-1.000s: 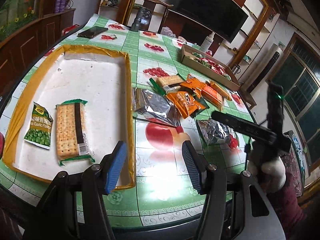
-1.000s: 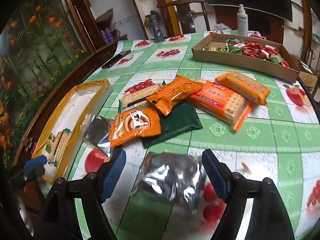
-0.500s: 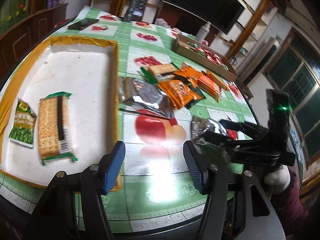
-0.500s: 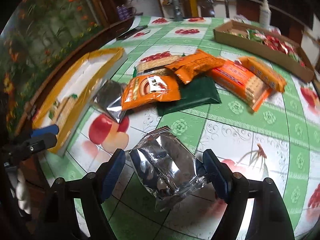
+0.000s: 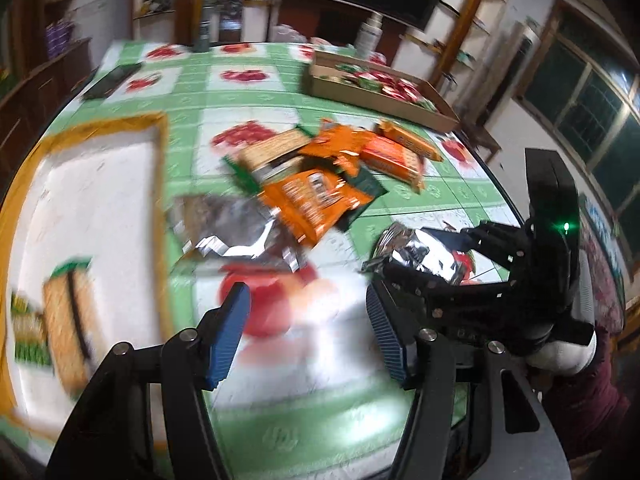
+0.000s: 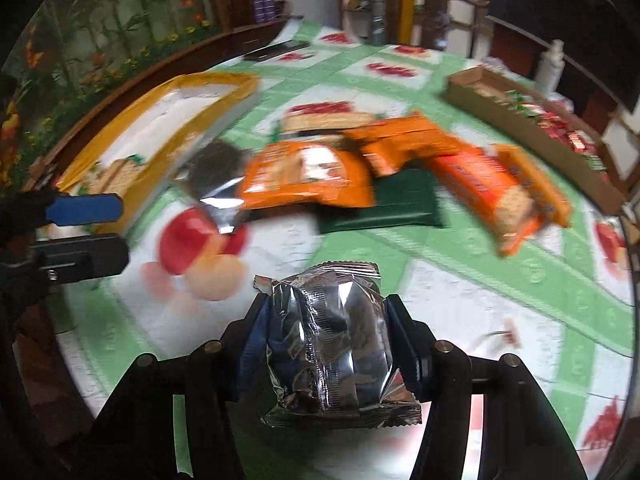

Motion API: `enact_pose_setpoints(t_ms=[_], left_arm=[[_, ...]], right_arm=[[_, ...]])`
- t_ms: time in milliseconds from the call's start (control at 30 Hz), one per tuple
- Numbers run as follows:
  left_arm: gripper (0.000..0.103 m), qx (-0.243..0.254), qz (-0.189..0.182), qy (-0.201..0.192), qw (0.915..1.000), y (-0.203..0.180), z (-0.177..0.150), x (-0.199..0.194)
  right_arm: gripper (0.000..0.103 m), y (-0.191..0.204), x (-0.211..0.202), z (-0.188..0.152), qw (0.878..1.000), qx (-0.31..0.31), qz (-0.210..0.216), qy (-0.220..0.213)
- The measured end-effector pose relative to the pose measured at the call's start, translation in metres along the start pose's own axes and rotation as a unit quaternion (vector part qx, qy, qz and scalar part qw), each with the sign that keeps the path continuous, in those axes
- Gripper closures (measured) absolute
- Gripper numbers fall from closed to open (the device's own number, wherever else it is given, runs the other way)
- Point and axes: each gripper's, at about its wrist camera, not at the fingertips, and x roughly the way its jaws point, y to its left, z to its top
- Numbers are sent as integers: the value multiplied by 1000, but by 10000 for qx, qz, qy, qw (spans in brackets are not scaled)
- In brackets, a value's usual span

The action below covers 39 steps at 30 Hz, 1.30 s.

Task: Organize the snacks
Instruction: 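Grasp the silver foil bag with the right tool, then grasp the orange snack bag with the left tool while the right tool holds the foil bag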

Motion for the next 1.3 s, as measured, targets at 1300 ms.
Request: enact_pose_setpoints(t_ms=[1300], left_arm=[[42,1631,100,497,9853,-57,67,77]], right_arm=[[45,-74,4,-12,9846,1324,1016,-512]])
